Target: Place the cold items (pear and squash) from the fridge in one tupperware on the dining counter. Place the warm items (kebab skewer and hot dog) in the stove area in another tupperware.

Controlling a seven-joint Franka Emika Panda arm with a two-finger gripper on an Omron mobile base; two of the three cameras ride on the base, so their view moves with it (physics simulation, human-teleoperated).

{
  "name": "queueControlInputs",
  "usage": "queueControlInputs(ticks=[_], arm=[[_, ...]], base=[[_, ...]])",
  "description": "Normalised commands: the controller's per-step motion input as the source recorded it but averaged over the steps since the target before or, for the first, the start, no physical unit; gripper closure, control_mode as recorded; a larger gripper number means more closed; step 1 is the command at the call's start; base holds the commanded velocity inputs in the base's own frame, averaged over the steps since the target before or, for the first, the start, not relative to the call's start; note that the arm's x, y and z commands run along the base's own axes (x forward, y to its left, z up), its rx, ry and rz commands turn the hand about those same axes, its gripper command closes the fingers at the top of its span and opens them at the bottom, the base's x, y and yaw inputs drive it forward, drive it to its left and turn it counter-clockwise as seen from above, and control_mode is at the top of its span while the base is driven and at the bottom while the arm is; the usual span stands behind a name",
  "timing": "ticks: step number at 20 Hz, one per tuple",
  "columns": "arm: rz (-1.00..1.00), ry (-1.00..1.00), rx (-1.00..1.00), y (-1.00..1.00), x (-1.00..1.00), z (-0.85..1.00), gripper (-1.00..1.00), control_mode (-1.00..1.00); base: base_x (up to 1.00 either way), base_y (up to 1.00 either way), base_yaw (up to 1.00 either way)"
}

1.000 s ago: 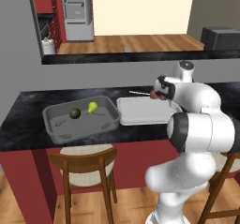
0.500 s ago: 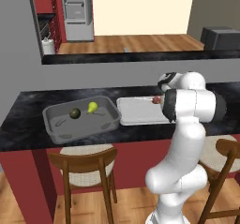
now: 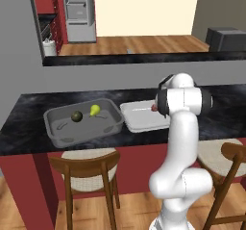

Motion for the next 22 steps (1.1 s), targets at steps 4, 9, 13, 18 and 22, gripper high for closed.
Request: queueControlInputs(ticks=[4, 9, 13, 18, 22], arm=[[0.0, 0.0, 0.0, 0.18, 0.41, -0.15, -1.0, -1.0], [0.0, 0.0, -0.01, -0.11, 0.04, 0.0, -1.0, -1.0], [0.0, 0.0, -0.02, -0.38, 0.0, 0.42, -1.0, -1.0], [0.01, 0.0, 0.0, -0.3, -0.35, 1.0, -1.0, -1.0], [0.12, -0.02, -0.02, -0.21, -1.0, 1.0, -1.0, -1.0]], base=[[0.0, 0.0, 0.0], [0.0, 0.0, 0.0], [0.0, 0.0, 0.0], [0.0, 0.0, 0.0], [0.0, 0.0, 0.0]])
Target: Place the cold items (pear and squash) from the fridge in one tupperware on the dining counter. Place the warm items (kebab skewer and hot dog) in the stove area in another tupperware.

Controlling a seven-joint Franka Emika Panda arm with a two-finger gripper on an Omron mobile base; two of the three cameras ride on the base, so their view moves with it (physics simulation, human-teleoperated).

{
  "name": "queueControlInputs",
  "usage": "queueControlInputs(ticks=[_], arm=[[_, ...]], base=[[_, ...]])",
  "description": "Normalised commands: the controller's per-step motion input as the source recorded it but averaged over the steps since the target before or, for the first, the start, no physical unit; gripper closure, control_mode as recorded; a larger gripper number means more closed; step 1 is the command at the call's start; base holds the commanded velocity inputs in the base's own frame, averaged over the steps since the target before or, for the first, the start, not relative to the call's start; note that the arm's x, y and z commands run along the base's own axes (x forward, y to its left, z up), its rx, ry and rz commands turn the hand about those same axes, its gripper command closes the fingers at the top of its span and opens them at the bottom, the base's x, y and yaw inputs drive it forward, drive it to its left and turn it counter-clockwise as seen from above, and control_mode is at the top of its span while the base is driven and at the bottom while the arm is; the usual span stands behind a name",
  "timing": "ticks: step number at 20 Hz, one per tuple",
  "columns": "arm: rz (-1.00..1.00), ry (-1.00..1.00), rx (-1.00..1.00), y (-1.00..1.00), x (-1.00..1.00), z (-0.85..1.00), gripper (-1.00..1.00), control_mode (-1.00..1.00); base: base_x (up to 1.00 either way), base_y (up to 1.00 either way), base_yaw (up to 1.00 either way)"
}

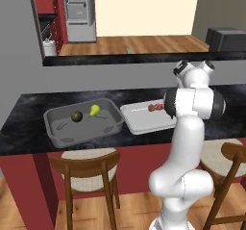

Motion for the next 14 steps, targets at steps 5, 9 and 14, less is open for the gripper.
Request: queueControlInputs(ticks=[5, 9, 14], arm=[[0.21, -0.02, -0.25, 0.0, -1.0, 0.47, -1.0, -1.0], [0.24, 0.0, -0.41, 0.0, -1.0, 0.01, -1.0, -1.0], [0.23, 0.0, -0.27, 0.0, -1.0, -0.19, -1.0, -1.0]], base=[[0.0, 0.0, 0.0], [0.0, 0.0, 0.0], [0.0, 0.0, 0.0]])
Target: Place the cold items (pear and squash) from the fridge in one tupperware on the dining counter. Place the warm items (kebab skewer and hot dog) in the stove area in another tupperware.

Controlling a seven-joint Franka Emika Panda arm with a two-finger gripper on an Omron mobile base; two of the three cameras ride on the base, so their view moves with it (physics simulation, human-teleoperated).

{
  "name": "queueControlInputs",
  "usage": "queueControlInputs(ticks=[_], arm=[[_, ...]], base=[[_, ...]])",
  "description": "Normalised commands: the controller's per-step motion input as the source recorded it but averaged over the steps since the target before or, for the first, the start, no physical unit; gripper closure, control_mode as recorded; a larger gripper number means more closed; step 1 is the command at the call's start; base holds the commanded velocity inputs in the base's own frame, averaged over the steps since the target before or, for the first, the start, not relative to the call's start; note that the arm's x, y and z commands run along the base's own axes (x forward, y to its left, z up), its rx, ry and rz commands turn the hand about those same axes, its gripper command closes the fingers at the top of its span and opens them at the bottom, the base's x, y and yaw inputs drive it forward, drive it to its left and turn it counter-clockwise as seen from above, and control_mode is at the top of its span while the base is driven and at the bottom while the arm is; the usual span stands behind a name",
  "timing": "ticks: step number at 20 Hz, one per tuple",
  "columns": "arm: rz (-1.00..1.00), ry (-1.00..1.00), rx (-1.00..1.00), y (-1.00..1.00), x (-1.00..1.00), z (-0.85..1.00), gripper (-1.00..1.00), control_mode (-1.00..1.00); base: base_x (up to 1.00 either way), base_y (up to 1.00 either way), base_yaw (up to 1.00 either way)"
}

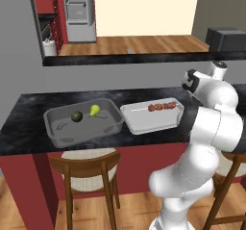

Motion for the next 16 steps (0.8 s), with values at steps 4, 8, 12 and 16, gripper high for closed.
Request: queueControlInputs(ticks=[4, 8, 12, 16], arm=[[0.21, -0.01, -0.13, 0.0, -1.0, -0.09, -1.0, -1.0], [0.21, -0.03, -0.1, 0.03, -1.0, -0.01, -1.0, -1.0], [0.21, -0.06, -0.23, 0.66, -1.0, -0.3, -1.0, -1.0], [0.31, -0.03, -0.32, 1.0, -0.93, -0.22, -1.0, -1.0]], base=[[0.0, 0.0, 0.0], [0.0, 0.0, 0.0], [0.0, 0.0, 0.0], [0.0, 0.0, 0.0]])
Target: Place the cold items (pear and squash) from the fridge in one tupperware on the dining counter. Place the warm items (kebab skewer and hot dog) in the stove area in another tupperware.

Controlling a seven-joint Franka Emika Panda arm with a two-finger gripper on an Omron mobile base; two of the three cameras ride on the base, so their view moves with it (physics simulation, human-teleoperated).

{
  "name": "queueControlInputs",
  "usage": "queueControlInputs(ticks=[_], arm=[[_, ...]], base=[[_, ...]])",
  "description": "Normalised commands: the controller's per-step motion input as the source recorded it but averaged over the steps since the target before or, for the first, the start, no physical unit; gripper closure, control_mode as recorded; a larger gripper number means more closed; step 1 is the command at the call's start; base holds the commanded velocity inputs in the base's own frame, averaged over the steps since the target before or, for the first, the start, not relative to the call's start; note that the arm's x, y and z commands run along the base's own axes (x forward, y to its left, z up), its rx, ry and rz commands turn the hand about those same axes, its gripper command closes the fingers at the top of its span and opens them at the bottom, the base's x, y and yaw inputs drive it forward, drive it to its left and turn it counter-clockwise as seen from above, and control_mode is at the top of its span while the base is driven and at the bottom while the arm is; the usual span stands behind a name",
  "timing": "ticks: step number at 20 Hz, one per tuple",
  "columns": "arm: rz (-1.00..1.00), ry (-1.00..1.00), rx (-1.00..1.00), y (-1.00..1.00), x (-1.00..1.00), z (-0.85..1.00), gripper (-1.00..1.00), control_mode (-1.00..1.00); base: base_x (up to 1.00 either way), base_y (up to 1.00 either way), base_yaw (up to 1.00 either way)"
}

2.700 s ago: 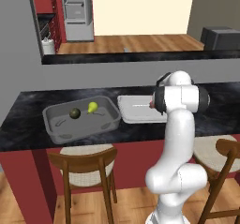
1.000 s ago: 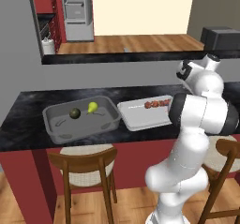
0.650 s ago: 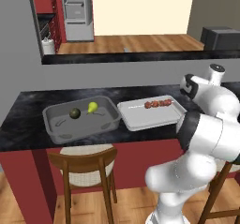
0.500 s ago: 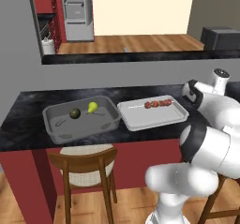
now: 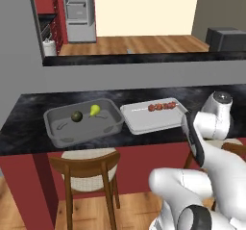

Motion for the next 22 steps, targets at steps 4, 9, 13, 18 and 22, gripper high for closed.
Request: queueControlInputs(ticks=[4, 9, 13, 18, 22], arm=[[0.4, -0.05, -0.25, 1.0, -0.5, -0.06, -1.0, -1.0], [0.5, -0.15, -0.13, 0.92, -0.42, -0.08, -1.0, -1.0], [0.37, -0.01, -0.13, 0.66, -0.66, 0.08, -1.0, -1.0], [0.05, 0.0, -0.05, 0.15, -0.3, 0.01, -1.0, 1.0], [0.0, 0.0, 0.0, 0.0, 0.0, 0.0, -1.0, 1.0]], base=[[0.0, 0.0, 0.0], [0.0, 0.0, 0.0], [0.0, 0.0, 0.0], [-0.57, -0.01, 0.01], [-0.71, -0.71, 0.0]])
